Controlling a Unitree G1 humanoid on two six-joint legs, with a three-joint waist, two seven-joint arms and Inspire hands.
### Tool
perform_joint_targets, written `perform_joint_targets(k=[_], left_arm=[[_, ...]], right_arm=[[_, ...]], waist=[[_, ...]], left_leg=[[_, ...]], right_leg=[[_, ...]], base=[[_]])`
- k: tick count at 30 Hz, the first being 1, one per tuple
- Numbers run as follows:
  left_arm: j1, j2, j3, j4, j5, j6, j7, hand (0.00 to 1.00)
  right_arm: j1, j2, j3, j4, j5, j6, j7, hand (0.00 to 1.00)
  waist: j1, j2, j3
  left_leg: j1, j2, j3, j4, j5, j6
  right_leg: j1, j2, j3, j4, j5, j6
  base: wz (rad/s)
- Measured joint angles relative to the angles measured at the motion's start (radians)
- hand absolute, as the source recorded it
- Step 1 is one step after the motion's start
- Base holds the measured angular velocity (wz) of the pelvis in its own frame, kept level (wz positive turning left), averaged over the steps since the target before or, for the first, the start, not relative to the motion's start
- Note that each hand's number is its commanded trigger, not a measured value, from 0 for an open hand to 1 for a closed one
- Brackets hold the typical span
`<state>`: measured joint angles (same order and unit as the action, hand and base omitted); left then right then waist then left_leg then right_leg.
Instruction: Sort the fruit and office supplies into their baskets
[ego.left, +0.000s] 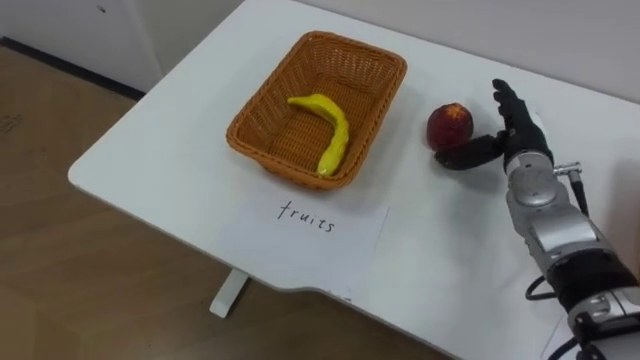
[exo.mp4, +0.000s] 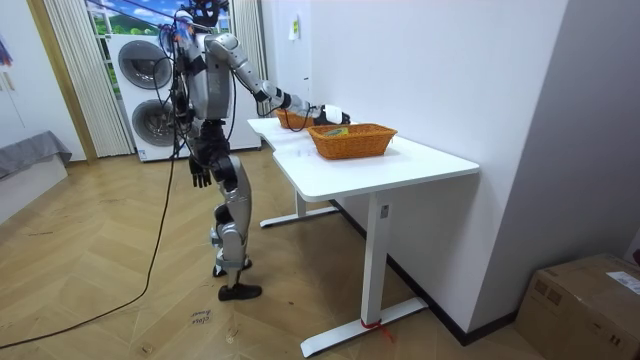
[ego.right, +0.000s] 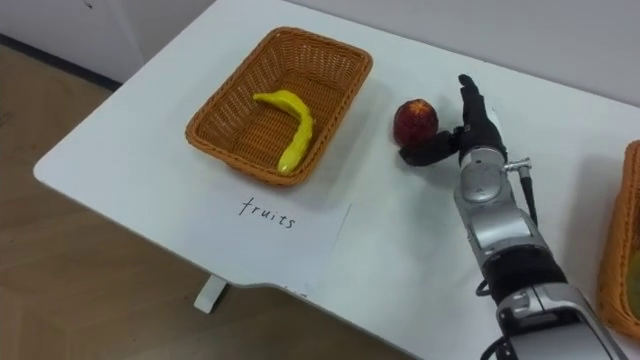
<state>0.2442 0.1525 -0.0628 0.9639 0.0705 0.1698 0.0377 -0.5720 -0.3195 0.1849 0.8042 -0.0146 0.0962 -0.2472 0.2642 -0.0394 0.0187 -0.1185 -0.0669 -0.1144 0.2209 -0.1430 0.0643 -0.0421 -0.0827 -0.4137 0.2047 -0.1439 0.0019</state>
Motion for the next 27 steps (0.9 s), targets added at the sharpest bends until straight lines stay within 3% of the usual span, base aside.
perform_joint_targets(k=[10,18,27], left_arm=[[-0.024,0.002,-0.019,0.026,0.000,-0.002,-0.001,0.00],[-0.040,0.008,-0.020,0.037,0.000,-0.005,0.000,0.00],[-0.056,0.024,-0.020,0.038,-0.001,-0.018,0.001,0.00]], right_arm=[[-0.037,0.003,0.034,0.023,-0.029,0.000,0.011,0.00],[-0.080,0.002,0.050,0.048,-0.038,-0.002,0.011,0.00],[-0.084,0.000,0.069,0.048,-0.118,-0.030,0.011,0.00]], waist=[[0.019,-0.011,-0.0009],[0.024,-0.027,0.0030],[0.042,-0.027,0.0030]], left_leg=[[-0.010,0.000,0.000,0.001,0.001,-0.001],[-0.031,0.001,0.000,0.002,0.002,-0.002],[-0.028,0.002,0.002,-0.001,0.002,-0.002]], right_leg=[[-0.012,0.000,0.000,0.000,0.000,0.000],[-0.031,0.001,-0.005,0.000,0.001,-0.002],[-0.032,0.001,-0.001,0.000,0.001,-0.002]], base=[[0.00],[0.00],[0.00]])
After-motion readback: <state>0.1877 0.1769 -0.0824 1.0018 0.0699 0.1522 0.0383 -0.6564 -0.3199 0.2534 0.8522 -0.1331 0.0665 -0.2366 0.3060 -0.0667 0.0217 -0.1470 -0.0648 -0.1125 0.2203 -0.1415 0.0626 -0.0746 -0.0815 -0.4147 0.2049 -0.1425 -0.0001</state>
